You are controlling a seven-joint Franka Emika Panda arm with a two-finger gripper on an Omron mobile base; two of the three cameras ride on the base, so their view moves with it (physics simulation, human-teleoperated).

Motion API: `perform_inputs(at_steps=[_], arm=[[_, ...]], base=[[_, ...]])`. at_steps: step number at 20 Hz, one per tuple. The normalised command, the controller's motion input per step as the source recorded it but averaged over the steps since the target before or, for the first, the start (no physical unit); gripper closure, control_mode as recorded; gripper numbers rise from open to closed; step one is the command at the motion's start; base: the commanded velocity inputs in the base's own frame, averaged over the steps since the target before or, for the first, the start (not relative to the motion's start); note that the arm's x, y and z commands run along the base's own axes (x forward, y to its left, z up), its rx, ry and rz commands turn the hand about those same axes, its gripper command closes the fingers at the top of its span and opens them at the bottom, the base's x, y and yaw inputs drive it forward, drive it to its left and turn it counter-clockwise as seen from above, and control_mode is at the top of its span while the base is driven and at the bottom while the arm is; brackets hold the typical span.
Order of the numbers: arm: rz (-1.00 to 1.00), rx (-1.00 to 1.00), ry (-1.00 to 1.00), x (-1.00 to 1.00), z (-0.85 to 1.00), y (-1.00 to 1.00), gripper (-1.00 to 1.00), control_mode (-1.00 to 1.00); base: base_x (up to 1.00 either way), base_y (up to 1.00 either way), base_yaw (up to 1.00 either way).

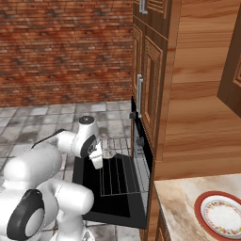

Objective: Place the fish on the rack of the oven, and slide the rack back inside. Close the oven door.

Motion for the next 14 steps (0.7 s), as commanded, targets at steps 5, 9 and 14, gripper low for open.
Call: perform_inputs(at_steps=[5,9,14], arm=[[0.0,0.0,0.01,0.51,-0.21,0.0,1.0,-1.0],[0.0,0.0,0.01,0.48,-0.2,0.0,1.0,-1.0],[0.0,0.0,0.0,0.45,-0.24,0.0,1.0,-1.0]], base=[[0.0,0.0,0.0],[0.0,0.0,0.0],[0.0,0.0,0.0]])
